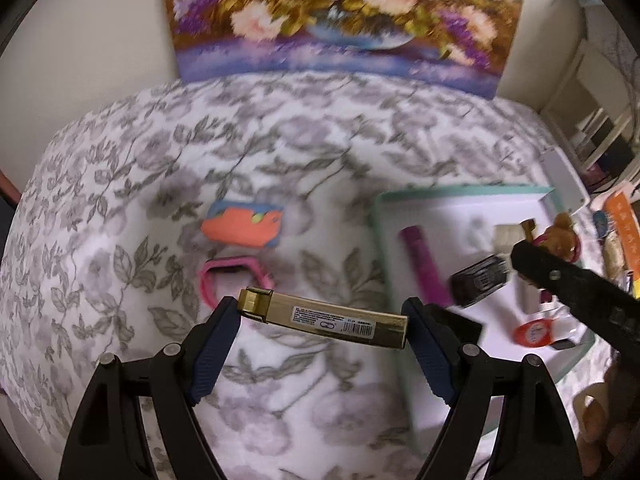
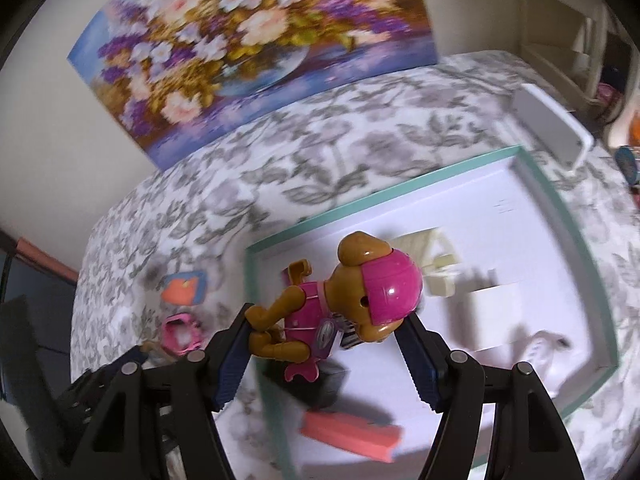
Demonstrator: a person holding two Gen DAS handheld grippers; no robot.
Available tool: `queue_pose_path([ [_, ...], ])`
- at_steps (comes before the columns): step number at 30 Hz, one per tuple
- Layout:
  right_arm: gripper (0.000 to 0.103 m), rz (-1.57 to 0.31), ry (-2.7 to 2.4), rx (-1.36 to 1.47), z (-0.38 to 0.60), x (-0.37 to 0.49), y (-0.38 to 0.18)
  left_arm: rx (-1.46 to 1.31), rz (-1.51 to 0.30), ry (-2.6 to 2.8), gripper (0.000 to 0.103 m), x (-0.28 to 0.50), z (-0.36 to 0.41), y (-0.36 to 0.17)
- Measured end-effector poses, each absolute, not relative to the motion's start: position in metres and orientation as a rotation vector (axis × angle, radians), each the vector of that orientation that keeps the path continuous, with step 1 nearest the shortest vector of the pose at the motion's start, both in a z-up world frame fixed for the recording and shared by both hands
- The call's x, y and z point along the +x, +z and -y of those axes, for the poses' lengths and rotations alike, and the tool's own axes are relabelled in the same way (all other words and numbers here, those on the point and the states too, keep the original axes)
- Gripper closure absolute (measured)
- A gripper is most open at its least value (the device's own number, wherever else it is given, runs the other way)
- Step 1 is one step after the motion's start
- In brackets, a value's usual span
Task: Organize rigid objects
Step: 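Carry the pink figure and gold block into the tray and release both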
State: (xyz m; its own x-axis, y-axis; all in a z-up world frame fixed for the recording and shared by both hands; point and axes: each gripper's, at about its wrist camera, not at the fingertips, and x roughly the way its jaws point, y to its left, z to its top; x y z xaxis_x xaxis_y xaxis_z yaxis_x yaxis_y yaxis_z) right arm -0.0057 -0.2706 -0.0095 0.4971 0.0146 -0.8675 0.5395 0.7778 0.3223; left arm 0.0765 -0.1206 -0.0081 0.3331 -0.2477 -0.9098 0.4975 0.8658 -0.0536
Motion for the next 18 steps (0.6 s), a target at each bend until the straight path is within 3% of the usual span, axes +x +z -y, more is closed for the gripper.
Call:
queue_pose_path([
  [18,0.031,-1.028,-0.522,0.668,0.350,-0.052,-0.024,0.453,-1.023,-0.648,0.019,0.008,0.216,-0.013],
])
